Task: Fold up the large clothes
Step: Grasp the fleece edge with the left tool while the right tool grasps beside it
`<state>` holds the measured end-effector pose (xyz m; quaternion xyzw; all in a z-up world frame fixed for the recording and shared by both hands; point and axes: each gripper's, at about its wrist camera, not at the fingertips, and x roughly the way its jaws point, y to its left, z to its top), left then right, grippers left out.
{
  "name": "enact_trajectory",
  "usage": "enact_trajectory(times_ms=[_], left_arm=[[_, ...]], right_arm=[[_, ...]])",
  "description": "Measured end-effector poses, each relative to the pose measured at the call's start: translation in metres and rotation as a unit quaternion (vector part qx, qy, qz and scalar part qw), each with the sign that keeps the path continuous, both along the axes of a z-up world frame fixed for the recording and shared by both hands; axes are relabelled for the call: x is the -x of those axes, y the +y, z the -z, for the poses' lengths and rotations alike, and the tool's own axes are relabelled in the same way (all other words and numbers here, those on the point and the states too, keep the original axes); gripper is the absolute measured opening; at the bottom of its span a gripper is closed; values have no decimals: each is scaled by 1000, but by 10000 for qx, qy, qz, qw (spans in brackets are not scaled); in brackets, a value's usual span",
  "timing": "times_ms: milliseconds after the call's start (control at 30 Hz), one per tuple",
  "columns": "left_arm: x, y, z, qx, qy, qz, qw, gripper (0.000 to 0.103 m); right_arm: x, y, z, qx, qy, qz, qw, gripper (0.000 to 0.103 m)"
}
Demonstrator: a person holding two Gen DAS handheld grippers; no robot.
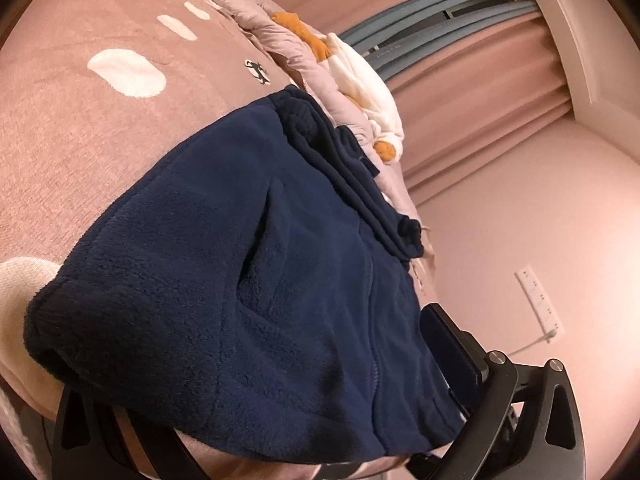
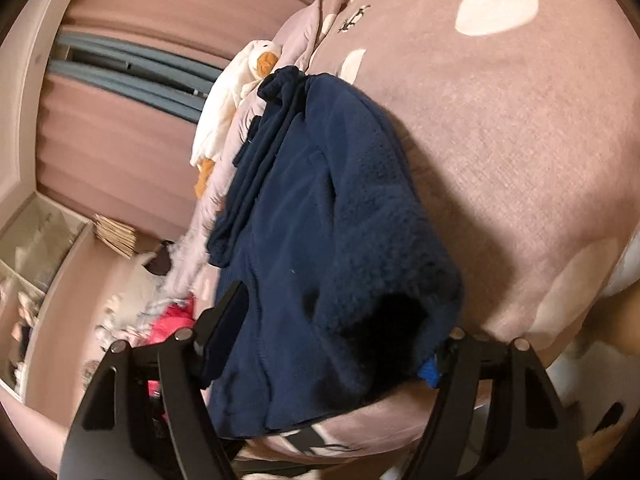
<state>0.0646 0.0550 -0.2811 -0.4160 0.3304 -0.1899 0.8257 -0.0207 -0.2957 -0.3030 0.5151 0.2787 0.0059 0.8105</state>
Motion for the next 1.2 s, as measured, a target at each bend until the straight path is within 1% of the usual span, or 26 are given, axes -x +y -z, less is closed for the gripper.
enact_trajectory(times_ms=[33, 100, 133, 167, 200, 267, 300, 400, 433, 533, 567, 667, 800, 867, 933, 967, 1033, 1133, 1200], left_arm=[[0, 0, 0, 37, 5, 14, 10000, 101], [-1, 3, 0, 133, 7, 28, 9999, 101], [-1, 4, 0, 180, 10, 13, 9998, 101], [-1, 4, 1, 210, 18, -8, 9998, 101], [-2, 4, 1, 207, 31, -24, 9998, 101], [-2, 1, -1, 103, 41, -17, 9999, 101], [-2, -1, -1, 14, 31, -15, 10000, 101], [-1, -4, -2, -67, -12, 4, 10000, 101], [-1, -4, -2, -45, -15, 30, 10000, 101], [-2, 1, -1, 123, 6, 77, 9999, 101], [-2, 2, -1, 144, 13, 108, 9998, 101], [-1, 1, -1, 109, -29, 75, 9999, 101], [0, -4, -3, -104, -51, 32, 9999, 101], [1, -4, -2, -88, -76, 33, 9999, 101], [0, -1, -1, 8, -75, 21, 10000, 101], [0, 1, -1, 64, -65, -5, 10000, 101], [-1, 2, 0, 89, -22, -65, 9999, 101], [-3, -1, -2, -43, 39, -6, 10000, 100], [-4, -2, -3, -103, 47, 127, 9999, 98]], right_arm=[[0, -3, 3, -294, -2, -62, 9995, 74], [2, -4, 6, -685, 62, -205, 9974, 74], [1, -5, 7, -801, 227, -263, 9962, 73], [4, -4, 6, -792, 353, -283, 9958, 70], [5, -1, 3, -726, 469, -317, 9958, 70], [7, 7, -2, -554, 517, -406, 9963, 70], [6, 14, -5, -389, 562, -489, 9965, 70], [2, 26, -6, -43, 483, -541, 9974, 71], [0, 27, -6, -42, 430, -541, 9976, 71], [-2, 26, -1, -546, 407, -578, 9960, 71], [-3, 25, 0, -590, 369, -596, 9958, 71], [-7, 29, -4, -246, 460, -593, 9969, 71], [-14, 42, -6, -450, 306, -777, 9955, 71], [-18, 43, -7, -259, 350, -682, 9967, 71], [-24, 37, -7, 34, 334, -463, 9984, 69], [-25, 32, -7, 107, 306, -375, 9988, 68], [-23, 27, -7, 82, 277, -320, 9991, 68], [-25, 26, -8, 228, 269, -329, 9988, 68], [-25, 25, -11, 459, 278, -270, 9982, 67]])
